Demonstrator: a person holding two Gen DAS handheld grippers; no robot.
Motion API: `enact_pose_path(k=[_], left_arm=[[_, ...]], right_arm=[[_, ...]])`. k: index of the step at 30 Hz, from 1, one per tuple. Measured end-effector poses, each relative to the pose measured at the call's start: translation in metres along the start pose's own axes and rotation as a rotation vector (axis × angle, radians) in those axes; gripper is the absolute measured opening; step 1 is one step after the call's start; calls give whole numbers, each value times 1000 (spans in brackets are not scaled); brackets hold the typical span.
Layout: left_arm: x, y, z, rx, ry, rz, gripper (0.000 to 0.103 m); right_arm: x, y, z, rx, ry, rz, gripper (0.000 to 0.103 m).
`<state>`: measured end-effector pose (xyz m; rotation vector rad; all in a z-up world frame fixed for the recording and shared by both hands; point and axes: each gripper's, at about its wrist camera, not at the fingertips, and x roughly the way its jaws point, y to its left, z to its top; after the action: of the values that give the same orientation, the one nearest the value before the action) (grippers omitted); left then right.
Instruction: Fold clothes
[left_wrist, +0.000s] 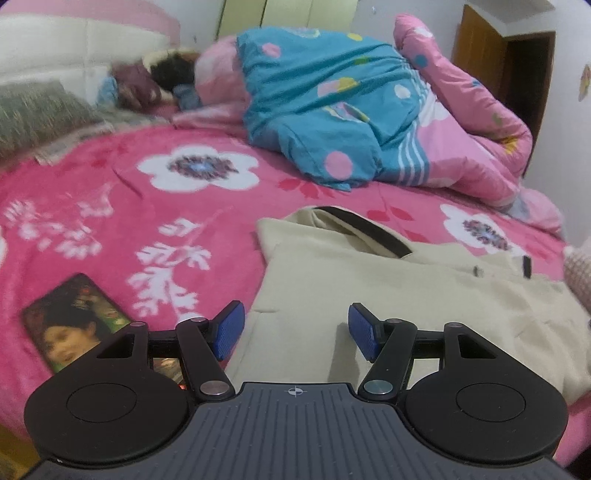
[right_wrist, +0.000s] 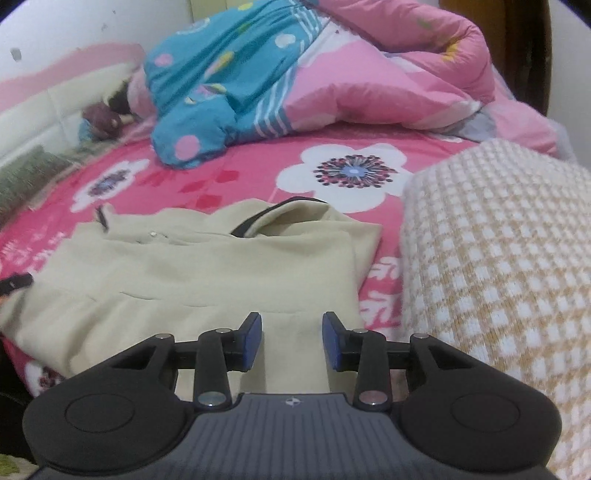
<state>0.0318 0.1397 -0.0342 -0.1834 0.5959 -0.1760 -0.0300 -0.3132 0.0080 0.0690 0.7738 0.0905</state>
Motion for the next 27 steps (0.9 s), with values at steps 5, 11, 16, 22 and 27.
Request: enact_pose_path(k=[5,11,16,22,27], left_arm=[[20,15,14,-43,73,-110,62],[30,21,20,-57,120,-245,52],[30,17,20,-47,114,-304,51],[29,19,23,-49,101,-280,51],[26,24,26,-56,88,-242,58]], right_arm=[[5,8,7,-20,71,-44,44],[18,4,26,-18,155,-55,49],[42,0,44,-9,178,-50,49],[56,0,52,-13,190,-51,49],[64,2,55,-25,197,-64,49]])
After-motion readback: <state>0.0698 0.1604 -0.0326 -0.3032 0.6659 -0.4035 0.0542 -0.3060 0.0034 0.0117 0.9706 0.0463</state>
